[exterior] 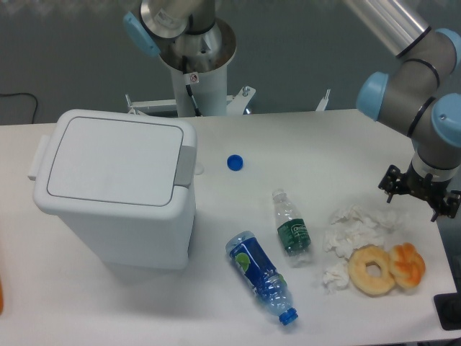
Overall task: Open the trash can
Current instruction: 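Move the gripper from beside the food toward the trash can lid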
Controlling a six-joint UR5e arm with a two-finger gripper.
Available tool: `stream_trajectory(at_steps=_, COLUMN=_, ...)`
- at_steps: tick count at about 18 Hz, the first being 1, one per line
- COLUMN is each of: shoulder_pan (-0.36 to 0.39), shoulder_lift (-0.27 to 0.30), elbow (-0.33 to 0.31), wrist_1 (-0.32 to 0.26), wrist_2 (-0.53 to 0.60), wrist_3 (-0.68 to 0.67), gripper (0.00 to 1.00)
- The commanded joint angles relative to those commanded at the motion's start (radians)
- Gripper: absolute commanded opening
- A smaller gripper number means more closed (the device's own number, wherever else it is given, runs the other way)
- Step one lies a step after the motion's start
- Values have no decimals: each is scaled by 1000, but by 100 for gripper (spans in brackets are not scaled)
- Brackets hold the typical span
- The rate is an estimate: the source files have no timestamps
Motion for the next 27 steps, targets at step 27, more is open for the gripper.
stream_trajectory(at_steps=27, shoulder_pan=-18, shoulder_lift=497, elbow=-266, wrist_1=-288, wrist_2=-219, wrist_3=-599, gripper=74)
